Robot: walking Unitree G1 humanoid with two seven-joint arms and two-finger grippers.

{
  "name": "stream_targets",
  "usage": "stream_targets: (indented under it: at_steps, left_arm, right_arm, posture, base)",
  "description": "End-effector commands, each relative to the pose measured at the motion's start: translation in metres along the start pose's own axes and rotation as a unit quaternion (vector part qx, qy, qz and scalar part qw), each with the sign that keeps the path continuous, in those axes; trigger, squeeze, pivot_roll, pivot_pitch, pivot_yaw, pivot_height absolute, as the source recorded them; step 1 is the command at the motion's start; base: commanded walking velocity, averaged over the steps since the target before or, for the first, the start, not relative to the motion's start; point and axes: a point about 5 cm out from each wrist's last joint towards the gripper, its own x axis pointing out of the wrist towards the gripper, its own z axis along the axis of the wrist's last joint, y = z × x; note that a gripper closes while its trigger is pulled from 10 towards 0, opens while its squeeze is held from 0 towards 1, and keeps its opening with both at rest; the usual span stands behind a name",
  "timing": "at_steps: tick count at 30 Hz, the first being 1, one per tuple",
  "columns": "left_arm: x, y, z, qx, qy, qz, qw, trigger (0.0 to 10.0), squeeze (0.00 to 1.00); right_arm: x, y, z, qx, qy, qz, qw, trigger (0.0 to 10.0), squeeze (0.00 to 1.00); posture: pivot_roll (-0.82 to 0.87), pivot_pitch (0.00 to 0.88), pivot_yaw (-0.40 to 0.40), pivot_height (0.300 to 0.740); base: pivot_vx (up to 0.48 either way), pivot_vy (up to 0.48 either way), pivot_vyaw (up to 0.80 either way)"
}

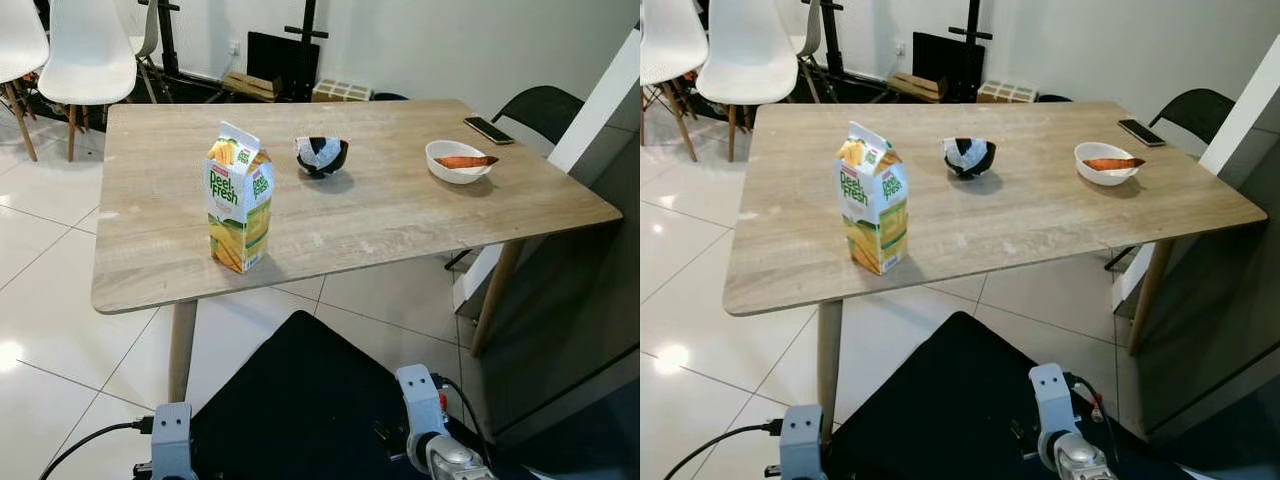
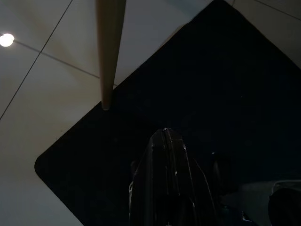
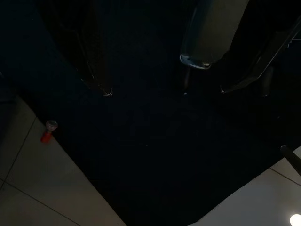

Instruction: Restocking fridge

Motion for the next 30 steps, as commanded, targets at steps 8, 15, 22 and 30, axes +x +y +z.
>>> stream_targets:
  at_steps: [8, 15, 22, 30]
  left_arm:
    - [-0.005, 0.002, -0.011, -0.020, 0.019, 0.016, 0.999, 10.0, 0.00]
    - [-0.008, -0.002, -0.017, -0.021, 0.026, 0.013, 0.999, 10.0, 0.00]
    - [-0.006, -0.011, -0.014, 0.001, 0.023, -0.014, 1.000, 10.0, 0.00]
    - [-0.009, -0.007, -0.020, 0.001, 0.033, -0.001, 0.999, 10.0, 0.00]
  right_arm:
    - [-0.003, 0.001, -0.013, 0.004, 0.014, -0.007, 1.000, 10.0, 0.00]
    - [-0.003, 0.004, -0.013, 0.001, 0.013, -0.004, 1.000, 10.0, 0.00]
    - [-0.003, 0.003, -0.013, -0.010, 0.012, -0.002, 1.000, 10.0, 0.00]
    - [-0.006, -0.014, -0.017, 0.073, 0.024, -0.065, 0.995, 10.0, 0.00]
  posture:
    - [0.01, 0.064, -0.125, 0.740]
    - [0.00, 0.064, -0.120, 0.740]
    - [0.00, 0.076, -0.124, 0.740]
    - [0.02, 0.069, -0.137, 0.740]
  base:
    - [0.000, 0.000, 0.00]
    - [0.000, 0.000, 0.00]
    - [0.000, 0.000, 0.00]
    - [0.000, 0.000, 0.00]
